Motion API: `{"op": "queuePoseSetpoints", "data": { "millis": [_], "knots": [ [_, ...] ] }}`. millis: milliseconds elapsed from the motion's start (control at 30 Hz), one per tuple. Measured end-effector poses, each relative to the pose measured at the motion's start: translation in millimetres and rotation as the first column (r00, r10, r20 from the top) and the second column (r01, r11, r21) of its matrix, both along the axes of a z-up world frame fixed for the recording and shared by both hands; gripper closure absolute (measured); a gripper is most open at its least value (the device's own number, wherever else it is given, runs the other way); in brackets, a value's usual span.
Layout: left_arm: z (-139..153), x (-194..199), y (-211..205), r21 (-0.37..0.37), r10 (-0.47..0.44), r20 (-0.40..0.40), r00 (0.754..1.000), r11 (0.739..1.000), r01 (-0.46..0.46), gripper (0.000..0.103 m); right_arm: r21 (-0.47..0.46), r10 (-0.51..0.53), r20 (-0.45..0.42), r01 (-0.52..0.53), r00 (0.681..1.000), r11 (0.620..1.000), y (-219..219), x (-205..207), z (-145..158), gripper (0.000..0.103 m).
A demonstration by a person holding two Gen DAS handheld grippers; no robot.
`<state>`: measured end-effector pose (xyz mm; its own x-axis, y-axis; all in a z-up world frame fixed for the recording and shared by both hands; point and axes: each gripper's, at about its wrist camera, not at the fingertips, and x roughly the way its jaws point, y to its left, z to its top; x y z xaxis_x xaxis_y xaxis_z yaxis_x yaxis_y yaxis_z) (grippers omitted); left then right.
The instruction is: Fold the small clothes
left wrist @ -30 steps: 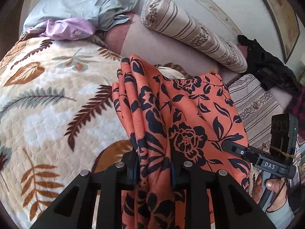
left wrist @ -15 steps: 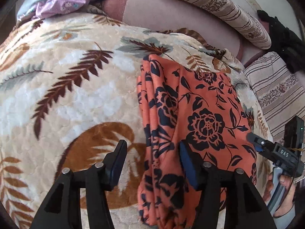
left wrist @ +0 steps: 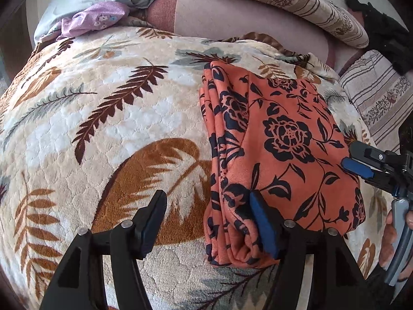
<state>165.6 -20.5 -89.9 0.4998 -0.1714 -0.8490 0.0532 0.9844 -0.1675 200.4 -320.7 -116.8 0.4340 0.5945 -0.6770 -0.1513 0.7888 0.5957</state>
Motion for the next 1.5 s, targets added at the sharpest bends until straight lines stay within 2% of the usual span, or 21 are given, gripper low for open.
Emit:
{"op": "queuePoseSetpoints", "data": {
  "millis": [67, 200, 233, 333, 400, 533, 700, 767, 867, 933, 1067, 1133, 1200, 1367, 1433, 1500],
  "knots": [
    [4, -3, -2, 0.031, -0.012, 0.025, 1.0, 0.999, 0.011, 0.035, 0.014, 0.007, 0.036, -0.007, 0.999, 1.0, 2, -1, 12, 0.023],
    [2, -5, -5, 0.052, -0.014, 0.023, 1.0, 0.999, 0.013, 0.035, 0.024, -0.03, 0.087, 0.028, 0.996, 0.999, -1, 16, 25, 0.022],
    [3, -6, -5, 0.053, -0.011, 0.028, 1.0, 0.999, 0.009, 0.035, 0.019, -0.053, 0.073, 0.052, 0.996, 0.998, -4, 24, 20, 0.019],
    [5, -9, -6, 0.056, -0.009, 0.03, 1.0, 0.998, 0.007, 0.035, -0.01, -0.095, -0.034, 0.095, 0.995, 0.995, -8, 46, -9, 0.018],
    [7, -13, -7, 0.076, -0.01, 0.038, 0.999, 0.997, 0.007, 0.035, -0.011, -0.099, 0.0, 0.099, 0.995, 0.995, -6, 42, 0, 0.019],
    [12, -22, -10, 0.097, -0.015, 0.047, 0.999, 0.995, 0.011, 0.035, -0.042, -0.056, 0.06, 0.059, 0.997, 0.997, 4, 17, 21, 0.018],
    [22, -42, -11, 0.094, -0.003, 0.057, 0.998, 0.996, -0.003, 0.035, -0.102, -0.013, 0.121, 0.026, 0.993, 0.994, 9, -38, 34, 0.018],
    [25, -51, -12, 0.099, 0.005, 0.054, 0.999, 0.995, -0.01, 0.035, -0.113, -0.01, 0.131, 0.025, 0.991, 0.993, 9, -62, 35, 0.018],
    [27, -65, -15, 0.114, 0.018, 0.048, 0.999, 0.993, -0.024, 0.029, -0.144, -0.008, 0.149, 0.03, 0.989, 0.989, 9, -98, 31, 0.018],
    [31, -77, -17, 0.118, 0.033, 0.062, 0.998, 0.992, -0.04, 0.026, -0.165, -0.006, 0.146, 0.03, 0.989, 0.986, 11, -118, 26, 0.012],
    [38, -98, -24, 0.141, 0.064, 0.095, 0.993, 0.987, -0.077, 0.025, -0.236, 0.002, 0.16, 0.036, 0.987, 0.971, 13, -150, 18, 0.008],
    [41, -107, -28, 0.15, 0.077, 0.112, 0.991, 0.984, -0.094, 0.024, -0.259, 0.002, 0.159, 0.04, 0.987, 0.965, 13, -161, 16, 0.0],
    [44, -113, -31, 0.162, 0.081, 0.124, 0.989, 0.982, -0.101, 0.024, -0.296, 0.004, 0.14, 0.038, 0.99, 0.954, 14, -166, 15, 0.0],
    [54, -126, -33, 0.188, 0.107, 0.154, 0.982, 0.973, -0.136, 0.024, -0.355, -0.013, 0.165, 0.072, 0.986, 0.932, 13, -176, 21, 0.0],
    [59, -129, -33, 0.18, 0.118, 0.171, 0.978, 0.972, -0.148, 0.024, -0.381, -0.009, 0.197, 0.085, 0.98, 0.921, 14, -180, 28, 0.0],
    [64, -132, -33, 0.169, 0.122, 0.183, 0.976, 0.974, -0.153, 0.024, -0.396, -0.01, 0.264, 0.118, 0.964, 0.91, 16, -188, 41, 0.0]
  ]
}}
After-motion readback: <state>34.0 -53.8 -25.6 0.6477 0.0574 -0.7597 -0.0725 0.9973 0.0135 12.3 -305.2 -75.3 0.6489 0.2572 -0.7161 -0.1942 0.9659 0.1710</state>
